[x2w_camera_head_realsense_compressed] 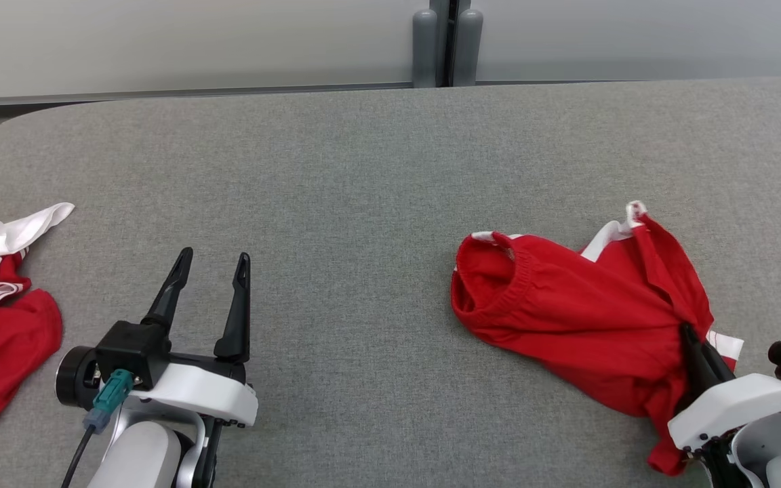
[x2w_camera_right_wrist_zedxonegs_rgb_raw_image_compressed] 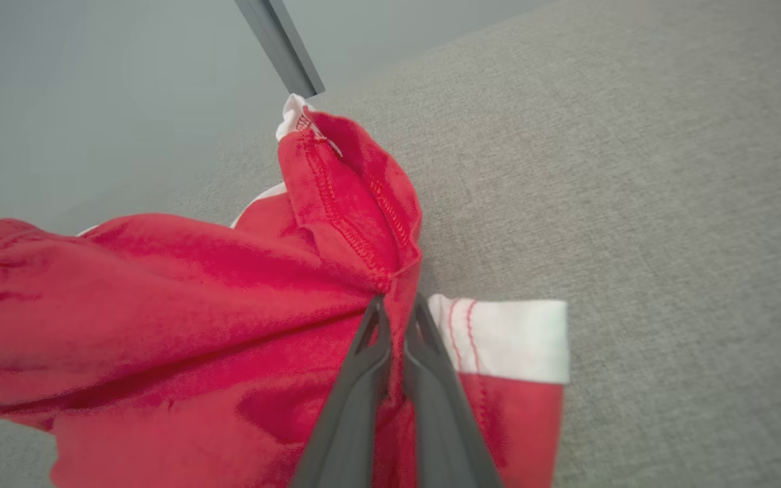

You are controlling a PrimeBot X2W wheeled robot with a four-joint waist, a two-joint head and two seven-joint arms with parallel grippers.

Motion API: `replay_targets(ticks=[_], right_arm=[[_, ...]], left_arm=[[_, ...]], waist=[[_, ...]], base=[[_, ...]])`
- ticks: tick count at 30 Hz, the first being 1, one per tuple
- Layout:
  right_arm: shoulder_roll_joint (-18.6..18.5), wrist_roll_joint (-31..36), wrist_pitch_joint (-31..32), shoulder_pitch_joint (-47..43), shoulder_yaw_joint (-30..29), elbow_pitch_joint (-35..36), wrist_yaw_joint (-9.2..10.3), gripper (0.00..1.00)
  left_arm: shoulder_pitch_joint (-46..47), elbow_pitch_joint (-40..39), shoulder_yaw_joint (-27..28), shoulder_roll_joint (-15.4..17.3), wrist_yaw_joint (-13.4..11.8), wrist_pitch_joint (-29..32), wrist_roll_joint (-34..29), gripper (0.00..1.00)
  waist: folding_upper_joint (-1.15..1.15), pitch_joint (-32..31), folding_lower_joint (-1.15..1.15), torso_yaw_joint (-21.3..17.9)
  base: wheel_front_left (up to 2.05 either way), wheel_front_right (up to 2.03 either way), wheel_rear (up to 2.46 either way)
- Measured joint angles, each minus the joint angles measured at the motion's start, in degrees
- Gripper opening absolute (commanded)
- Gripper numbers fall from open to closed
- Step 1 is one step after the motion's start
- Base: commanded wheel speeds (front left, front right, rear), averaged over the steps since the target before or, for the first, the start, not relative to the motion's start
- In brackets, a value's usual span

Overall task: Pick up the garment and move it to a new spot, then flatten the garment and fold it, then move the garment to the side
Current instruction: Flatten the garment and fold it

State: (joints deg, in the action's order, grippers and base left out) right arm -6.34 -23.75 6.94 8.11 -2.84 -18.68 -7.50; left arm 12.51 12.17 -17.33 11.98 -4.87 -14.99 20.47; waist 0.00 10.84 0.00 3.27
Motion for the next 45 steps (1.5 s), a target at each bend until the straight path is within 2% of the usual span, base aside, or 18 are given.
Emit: replay_targets(ticks=[1, 2, 8, 17, 22, 29, 45], right_arm=[[0.4, -1.3, -0.5, -0.2, -0.6, -0.8, 0.01, 0.49], [0.6, -2.0, -0.9, -0.3, -1.1, -1.5, 0.01, 1.00], [1.0, -5.6, -6.4, 0.0, -2.4, -3.3, 0.01, 1.00], [-3.6, -2.3, -12.4, 2.0, 3.2, 3.1, 0.01, 1.00], [-4.9, 1.4, -12.5, 2.7, 7.3, 7.5, 0.01, 1.00], [-5.3, 4.1, -10.5, 0.3, 9.4, 11.0, 0.01, 1.00], [-3.8, 5.7, -7.4, -3.6, 8.9, 13.7, 0.01, 1.00]], left_arm=[[0.0, 0.0, 0.0, 0.0, 0.0, 0.0, 0.0, 1.00], [0.0, 0.1, 0.1, 0.0, 0.0, 0.0, 0.0, 1.00], [0.0, 0.1, 0.4, 0.0, -0.3, 0.0, -0.2, 1.00], [-0.1, -0.3, 0.5, 0.0, -1.3, 0.0, -0.7, 1.00], [-0.6, -0.3, 0.2, -0.1, -1.7, 0.0, -0.7, 1.00], [-2.1, -0.2, -0.5, -0.1, -2.0, 0.1, -0.7, 1.00], [-4.9, -0.3, -1.2, 0.4, -2.8, 1.2, -0.1, 1.00]], waist=[[0.00, 0.1, 0.00, -0.1], [0.00, 0.1, 0.00, -0.2], [0.00, 0.3, 0.00, -1.0], [0.00, -0.6, 0.00, -1.7], [0.00, -1.8, 0.00, -1.9], [0.00, -3.7, 0.00, -1.9], [0.00, -6.3, 0.00, -2.5]], base=[[0.00, 0.00, 0.00], [0.00, 0.00, 0.00], [0.00, 0.00, 0.00], [0.00, 0.00, 0.00], [0.00, 0.00, 0.00], [0.00, 0.00, 0.00], [0.00, 0.00, 0.00]])
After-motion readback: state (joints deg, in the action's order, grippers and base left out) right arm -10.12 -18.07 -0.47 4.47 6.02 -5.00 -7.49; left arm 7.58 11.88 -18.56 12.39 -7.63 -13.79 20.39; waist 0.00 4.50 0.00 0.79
